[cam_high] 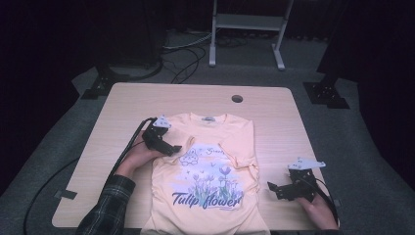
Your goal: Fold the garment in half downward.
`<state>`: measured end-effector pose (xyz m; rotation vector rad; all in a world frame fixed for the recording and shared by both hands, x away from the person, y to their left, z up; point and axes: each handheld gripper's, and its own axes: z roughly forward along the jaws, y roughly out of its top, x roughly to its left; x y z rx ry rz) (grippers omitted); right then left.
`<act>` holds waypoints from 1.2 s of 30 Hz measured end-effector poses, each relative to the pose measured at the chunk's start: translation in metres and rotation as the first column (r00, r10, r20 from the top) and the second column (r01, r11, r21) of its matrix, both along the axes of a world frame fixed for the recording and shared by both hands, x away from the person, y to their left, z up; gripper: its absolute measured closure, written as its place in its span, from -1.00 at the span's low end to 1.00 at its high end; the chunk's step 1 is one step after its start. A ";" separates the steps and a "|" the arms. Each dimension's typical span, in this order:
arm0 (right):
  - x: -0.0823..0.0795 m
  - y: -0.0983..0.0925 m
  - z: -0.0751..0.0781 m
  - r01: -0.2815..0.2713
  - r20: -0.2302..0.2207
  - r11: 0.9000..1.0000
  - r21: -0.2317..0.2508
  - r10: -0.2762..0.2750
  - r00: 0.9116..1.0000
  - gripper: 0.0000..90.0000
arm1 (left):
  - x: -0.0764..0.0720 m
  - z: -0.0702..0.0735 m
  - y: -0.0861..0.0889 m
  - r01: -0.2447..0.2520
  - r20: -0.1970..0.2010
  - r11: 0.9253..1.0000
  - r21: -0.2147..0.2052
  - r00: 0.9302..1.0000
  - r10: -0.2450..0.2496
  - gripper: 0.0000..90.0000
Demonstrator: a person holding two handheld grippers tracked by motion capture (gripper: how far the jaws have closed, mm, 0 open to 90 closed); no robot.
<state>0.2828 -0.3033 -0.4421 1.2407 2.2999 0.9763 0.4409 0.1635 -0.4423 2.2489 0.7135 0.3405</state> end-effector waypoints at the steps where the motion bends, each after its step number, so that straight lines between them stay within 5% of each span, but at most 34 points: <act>1: 0.001 0.001 0.000 -0.001 -0.001 1.000 -0.002 0.001 1.000 -1.00 | 0.000 0.000 0.000 0.003 0.001 1.000 0.000 1.000 -0.003 -1.00; 19: 0.020 0.013 0.022 -0.007 0.055 0.999 0.045 0.005 0.998 -1.00 | 0.001 0.000 0.000 0.016 0.000 1.000 0.000 1.000 -0.016 -1.00; 36: 0.036 0.020 0.032 -0.010 0.052 0.998 0.060 0.007 0.999 -1.00 | 0.001 0.000 0.000 0.014 0.000 1.000 0.001 1.000 -0.014 -1.00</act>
